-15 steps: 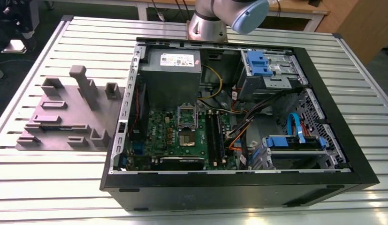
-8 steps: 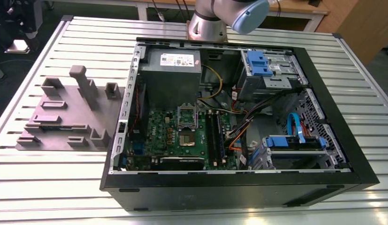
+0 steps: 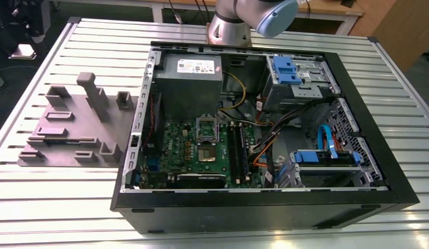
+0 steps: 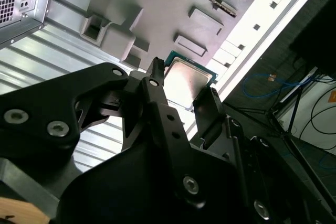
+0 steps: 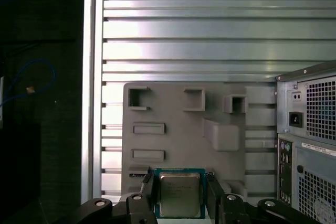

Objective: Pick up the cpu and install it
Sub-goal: 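Pick up the cpu and move it towards the insertion slot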

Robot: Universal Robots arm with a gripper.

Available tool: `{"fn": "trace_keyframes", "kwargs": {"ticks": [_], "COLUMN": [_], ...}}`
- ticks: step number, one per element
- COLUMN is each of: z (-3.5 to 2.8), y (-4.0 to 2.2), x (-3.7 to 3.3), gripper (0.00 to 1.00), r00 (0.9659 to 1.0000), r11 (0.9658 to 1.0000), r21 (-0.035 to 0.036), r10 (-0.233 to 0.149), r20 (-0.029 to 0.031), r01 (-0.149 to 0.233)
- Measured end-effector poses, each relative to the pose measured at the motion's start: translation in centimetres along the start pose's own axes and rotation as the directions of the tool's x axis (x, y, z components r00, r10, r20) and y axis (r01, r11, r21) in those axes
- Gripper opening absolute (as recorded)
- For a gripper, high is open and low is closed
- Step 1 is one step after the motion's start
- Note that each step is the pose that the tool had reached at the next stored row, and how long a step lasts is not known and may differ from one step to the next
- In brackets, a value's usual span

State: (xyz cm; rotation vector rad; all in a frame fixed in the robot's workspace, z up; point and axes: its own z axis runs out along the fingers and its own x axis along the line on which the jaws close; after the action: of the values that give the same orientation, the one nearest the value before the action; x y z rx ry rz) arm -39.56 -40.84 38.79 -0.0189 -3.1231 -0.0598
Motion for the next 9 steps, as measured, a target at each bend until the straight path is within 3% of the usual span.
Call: {"fn": "trace_keyframes", "kwargs": {"ticks": [9], "z": [-0.01], "y": [0.01], "x": [-0.53], "gripper": [0.47], "r00": [1.0], "r11": [1.0], "r21": [0.0], "r10": [0.0], "r20": [0.0], "r01": [0.0]}}
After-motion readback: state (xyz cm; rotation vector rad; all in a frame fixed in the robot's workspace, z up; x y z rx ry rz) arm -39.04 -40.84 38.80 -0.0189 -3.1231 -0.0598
